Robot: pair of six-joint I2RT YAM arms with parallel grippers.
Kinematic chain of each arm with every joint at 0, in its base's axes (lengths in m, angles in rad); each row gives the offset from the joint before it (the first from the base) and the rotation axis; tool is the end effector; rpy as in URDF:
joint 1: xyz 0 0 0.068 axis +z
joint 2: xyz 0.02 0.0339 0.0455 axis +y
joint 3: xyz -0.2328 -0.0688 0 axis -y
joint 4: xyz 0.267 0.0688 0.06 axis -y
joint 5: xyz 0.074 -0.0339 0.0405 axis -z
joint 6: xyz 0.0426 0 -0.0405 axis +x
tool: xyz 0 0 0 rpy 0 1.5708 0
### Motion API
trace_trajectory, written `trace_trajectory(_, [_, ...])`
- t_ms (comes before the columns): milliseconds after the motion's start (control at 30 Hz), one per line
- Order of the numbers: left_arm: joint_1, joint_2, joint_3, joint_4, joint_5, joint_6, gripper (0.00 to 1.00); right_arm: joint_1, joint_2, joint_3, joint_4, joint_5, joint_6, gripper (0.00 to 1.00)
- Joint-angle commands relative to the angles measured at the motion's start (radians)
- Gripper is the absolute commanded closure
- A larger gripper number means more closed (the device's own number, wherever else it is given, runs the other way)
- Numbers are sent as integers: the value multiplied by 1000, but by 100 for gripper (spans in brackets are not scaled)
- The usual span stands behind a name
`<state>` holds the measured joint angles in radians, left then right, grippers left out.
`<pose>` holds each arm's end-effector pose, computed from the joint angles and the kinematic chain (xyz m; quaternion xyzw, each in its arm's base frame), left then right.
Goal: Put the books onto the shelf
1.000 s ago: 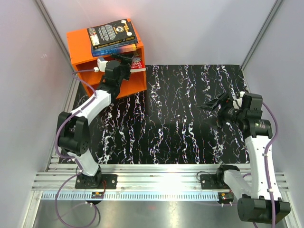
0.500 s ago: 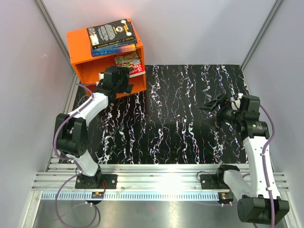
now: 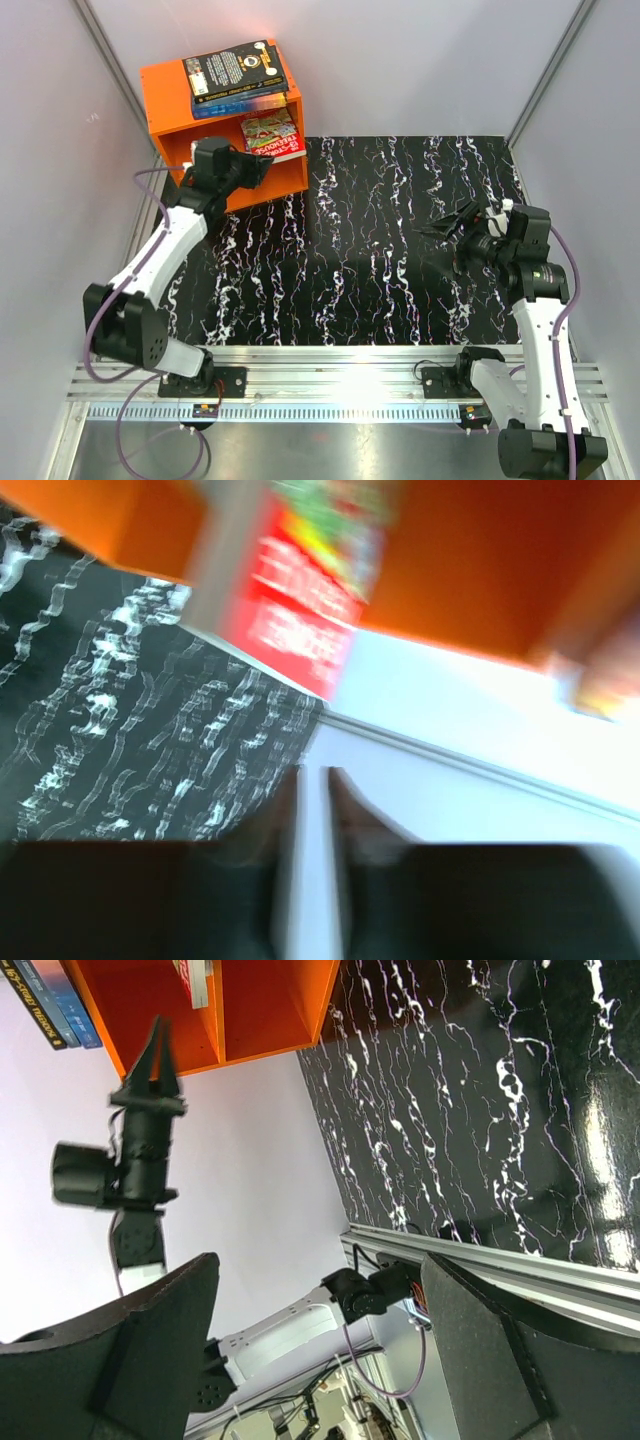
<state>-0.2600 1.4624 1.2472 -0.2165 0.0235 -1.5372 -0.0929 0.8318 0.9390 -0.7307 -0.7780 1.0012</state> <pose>0.3615 -0.0972 0.2978 -0.4969 0.6799 -0.4281 0.3280 0.2088 0.0106 0.3129 0.2806 0.7932 0.4885 0.2312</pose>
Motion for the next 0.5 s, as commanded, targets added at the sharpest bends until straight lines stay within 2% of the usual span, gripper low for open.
trace_trajectory(0, [4, -76, -38, 0, 15, 92, 100, -4, -23, -22, 5, -35, -13, 11])
trace_trajectory(167, [1, -47, -101, 89, 67, 57, 100, -4, -42, -45, 16, -41, 2, 11])
trace_trajectory(467, [-33, 85, -2, 94, 38, 88, 100, -4, -76, -43, -29, -27, -10, 11])
